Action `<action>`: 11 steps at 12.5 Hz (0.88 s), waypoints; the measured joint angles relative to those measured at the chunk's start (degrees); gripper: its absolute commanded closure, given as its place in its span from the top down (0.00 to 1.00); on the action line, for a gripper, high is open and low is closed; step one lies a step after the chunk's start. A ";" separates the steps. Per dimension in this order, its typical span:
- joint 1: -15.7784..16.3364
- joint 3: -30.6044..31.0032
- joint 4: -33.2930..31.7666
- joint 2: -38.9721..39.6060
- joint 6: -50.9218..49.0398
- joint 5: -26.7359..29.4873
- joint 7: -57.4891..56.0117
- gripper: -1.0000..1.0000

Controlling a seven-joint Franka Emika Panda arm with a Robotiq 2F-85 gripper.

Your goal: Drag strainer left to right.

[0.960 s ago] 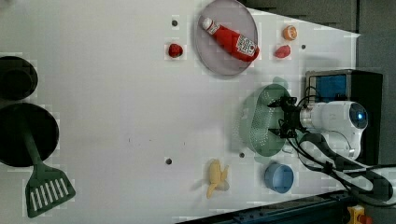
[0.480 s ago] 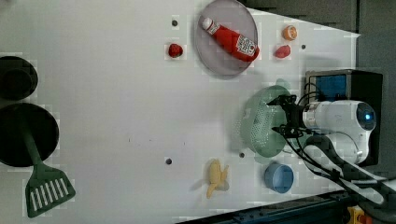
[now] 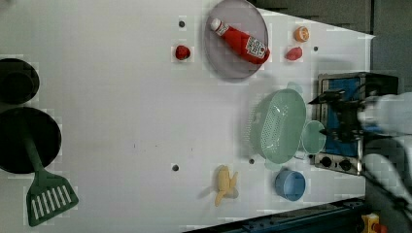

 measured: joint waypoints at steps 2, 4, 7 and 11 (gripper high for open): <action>-0.20 -0.01 1.23 -6.68 -5.62 9.44 -6.92 1.00; 0.20 -0.44 3.69 -11.29 -11.64 13.80 -14.90 1.00; 0.80 -1.07 10.18 -14.53 -24.14 16.03 -22.11 1.00; -0.02 -1.95 15.22 -19.65 -33.65 15.33 -25.81 1.00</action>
